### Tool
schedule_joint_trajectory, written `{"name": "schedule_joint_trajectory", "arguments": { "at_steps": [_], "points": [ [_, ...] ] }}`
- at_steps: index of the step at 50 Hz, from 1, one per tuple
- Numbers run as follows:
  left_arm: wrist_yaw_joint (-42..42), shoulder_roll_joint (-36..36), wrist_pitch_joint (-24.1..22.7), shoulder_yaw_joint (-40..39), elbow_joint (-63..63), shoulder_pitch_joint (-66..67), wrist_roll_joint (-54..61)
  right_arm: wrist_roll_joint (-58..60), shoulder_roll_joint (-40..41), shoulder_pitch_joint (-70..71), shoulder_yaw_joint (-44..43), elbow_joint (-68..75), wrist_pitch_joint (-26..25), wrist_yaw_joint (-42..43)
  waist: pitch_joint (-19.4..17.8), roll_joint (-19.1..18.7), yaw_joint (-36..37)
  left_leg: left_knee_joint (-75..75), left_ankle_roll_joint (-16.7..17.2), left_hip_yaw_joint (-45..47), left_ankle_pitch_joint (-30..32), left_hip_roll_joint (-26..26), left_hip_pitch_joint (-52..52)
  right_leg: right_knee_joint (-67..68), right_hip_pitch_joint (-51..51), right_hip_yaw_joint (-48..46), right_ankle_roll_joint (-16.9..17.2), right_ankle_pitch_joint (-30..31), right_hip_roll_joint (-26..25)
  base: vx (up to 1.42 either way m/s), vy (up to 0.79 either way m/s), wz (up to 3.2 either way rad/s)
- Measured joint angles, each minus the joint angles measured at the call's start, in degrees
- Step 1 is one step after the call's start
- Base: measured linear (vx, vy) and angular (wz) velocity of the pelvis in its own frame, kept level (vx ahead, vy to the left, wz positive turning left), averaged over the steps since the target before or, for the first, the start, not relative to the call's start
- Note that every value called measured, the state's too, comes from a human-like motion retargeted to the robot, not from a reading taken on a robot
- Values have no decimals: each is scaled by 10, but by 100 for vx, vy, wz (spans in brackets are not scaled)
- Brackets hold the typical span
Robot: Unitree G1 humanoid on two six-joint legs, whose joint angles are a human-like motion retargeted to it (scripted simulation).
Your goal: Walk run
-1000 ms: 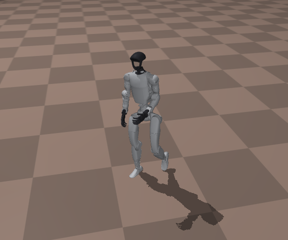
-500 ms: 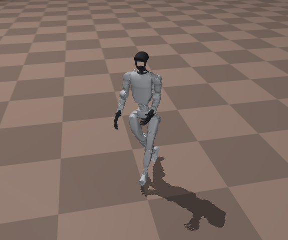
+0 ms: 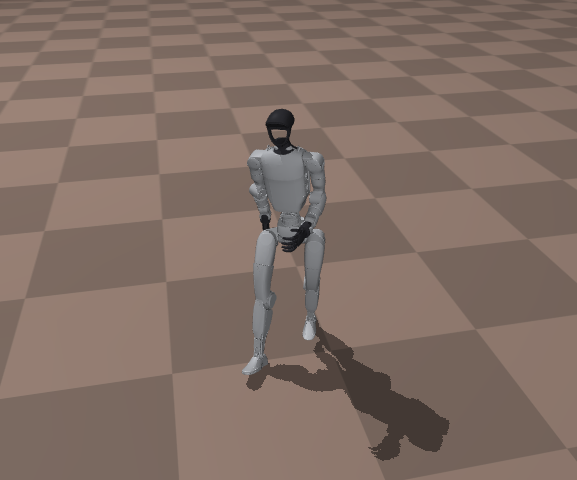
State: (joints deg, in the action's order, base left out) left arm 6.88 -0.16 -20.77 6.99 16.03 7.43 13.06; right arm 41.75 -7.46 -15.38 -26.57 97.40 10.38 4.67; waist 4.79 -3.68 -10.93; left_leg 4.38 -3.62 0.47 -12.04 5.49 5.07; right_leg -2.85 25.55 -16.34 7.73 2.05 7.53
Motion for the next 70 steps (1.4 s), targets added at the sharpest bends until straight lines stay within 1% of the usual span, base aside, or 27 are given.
{"name": "schedule_joint_trajectory", "arguments": {
  "at_steps": [2,3,5,8,9,11,13,15,18,20,28,30,32,33,35,37,38,40,42,45,47,50,55,60,65,68,70],
  "points": [
    [1,-8,0,1,8,8,4,8,-3,17,6,-1,0,7,9,-2,-4,12,24,-4,21,-5,6,36,1,-3,-63,8,-11,80,-34,36],
    [1,-13,1,4,12,13,8,13,-3,23,4,-6,-1,11,13,-5,-12,21,39,-13,39,-9,10,46,-3,-34,-71,17,-7,86,-35,85],
    [4,-24,2,7,19,25,14,25,-5,35,-2,-20,-2,22,20,-15,-44,48,80,-48,99,-22,13,54,-13,11,-88,54,-24,99,-45,119],
    [10,-39,2,2,25,40,11,21,-7,58,-6,-41,-1,34,34,-12,-52,132,166,-57,255,-30,-3,75,-41,16,-99,45,-22,90,-46,48],
    [10,-44,3,3,26,42,9,16,-11,71,-10,-48,0,35,37,-2,-55,177,180,-45,305,-17,-20,82,-49,21,-99,36,-5,82,-25,42],
    [4,-48,5,6,25,41,4,3,-16,102,-14,-64,-1,31,42,27,-61,281,186,-4,385,5,-68,88,-67,21,-101,21,28,74,-30,26],
    [2,-42,4,2,21,38,-1,-11,-14,133,-15,-87,-2,21,43,48,-54,381,186,8,418,3,-116,83,-92,29,-118,3,14,61,-55,-43],
    [10,-35,2,-6,18,36,-9,-27,-8,164,-18,-118,-3,10,38,55,-49,442,184,-29,364,6,-162,72,-119,37,-134,-9,-17,64,-64,-52],
    [11,-28,5,-16,13,35,-11,-46,-4,211,-21,-172,9,-8,31,69,-29,474,105,33,270,-32,-236,60,-152,44,-141,-16,-33,59,-44,-87],
    [6,-23,4,-20,9,37,-10,-56,-4,236,-15,-202,20,-13,27,78,-10,459,66,64,226,-47,-275,57,-167,59,-148,-21,-47,57,-35,-125],
    [3,-20,2,-33,1,49,-3,-48,-18,311,14,-277,52,1,-1,62,39,75,-22,76,158,-26,-329,46,-254,96,-171,-58,-132,64,-26,-94],
    [3,-20,0,-35,-1,52,-3,-43,-18,313,18,-279,56,6,-4,67,52,-3,-17,57,127,6,-335,44,-278,98,-174,-66,-137,75,-22,-80],
    [8,-17,-1,-38,1,52,-4,-39,-14,308,15,-270,59,8,-10,64,58,-45,64,55,109,15,-332,47,-302,99,-175,-72,-152,73,-18,-55],
    [11,-16,-1,-39,2,53,-4,-37,-12,302,13,-262,58,9,-12,64,60,-43,71,62,108,12,-329,52,-311,99,-174,-72,-158,77,-17,-32],
    [19,-12,1,-40,7,50,-5,-31,-10,285,7,-236,58,10,-6,68,63,-14,13,51,118,19,-325,63,-320,95,-166,-59,-162,101,-20,-36],
    [22,-10,4,-42,12,52,-8,-23,-9,261,9,-193,50,8,3,75,89,0,5,43,142,18,-320,82,-329,97,-146,-20,-161,92,-17,-112],
    [22,-8,6,-41,15,55,-10,-17,-9,247,12,-168,41,6,6,79,105,3,8,57,165,10,-311,97,-334,89,-132,10,-157,101,-13,-127],
    [19,-6,7,-39,19,64,-8,2,-11,215,16,-115,11,5,16,89,120,14,-11,31,183,18,-298,139,-333,82,-86,101,-148,96,-11,-94],
    [15,-2,9,-40,24,67,1,23,-11,188,26,-62,-23,11,19,91,110,37,-21,22,167,10,-291,219,-305,107,-18,202,-158,95,-15,-28],
    [11,13,13,-44,28,56,19,45,-12,157,40,0,-49,10,14,57,74,34,-20,56,135,-37,-245,375,-227,103,52,277,-210,77,-21,6],
    [7,20,14,-43,30,44,26,60,-8,126,39,0,-60,-16,13,43,75,26,-14,49,113,-49,-219,438,-181,79,39,247,-193,68,-17,-76],
    [-9,27,19,-38,29,22,31,77,1,82,23,0,-55,-39,5,25,68,7,-7,77,97,-70,-178,475,-123,34,-28,157,-146,60,-8,-43],
    [-24,41,13,-21,-1,-6,16,60,12,15,-12,-18,-30,-21,-10,10,-4,-13,-4,46,68,-52,-123,377,-43,31,-29,49,-83,65,-14,59],
    [-8,50,17,-21,-14,-28,19,10,19,-8,-39,0,-47,-13,-23,35,-23,-21,7,65,27,-26,-53,157,-32,-3,-28,49,8,57,-23,-18],
    [-8,46,10,-17,-17,-33,20,-23,24,-1,-57,0,-56,-35,-16,18,-24,-22,30,94,0,-46,-6,-2,-6,-12,-70,38,-4,66,-27,-39],
    [-3,34,4,-11,-12,-22,18,-27,24,14,-71,0,-52,-33,-8,5,-44,-2,49,89,3,-61,10,29,-19,-79,-120,59,3,73,-34,23],
    [4,21,3,-6,-1,-13,22,-31,21,29,-80,0,-48,-27,1,-1,-68,19,68,70,35,-67,15,43,-32,-123,-110,95,17,87,-47,66]
  ]
}}
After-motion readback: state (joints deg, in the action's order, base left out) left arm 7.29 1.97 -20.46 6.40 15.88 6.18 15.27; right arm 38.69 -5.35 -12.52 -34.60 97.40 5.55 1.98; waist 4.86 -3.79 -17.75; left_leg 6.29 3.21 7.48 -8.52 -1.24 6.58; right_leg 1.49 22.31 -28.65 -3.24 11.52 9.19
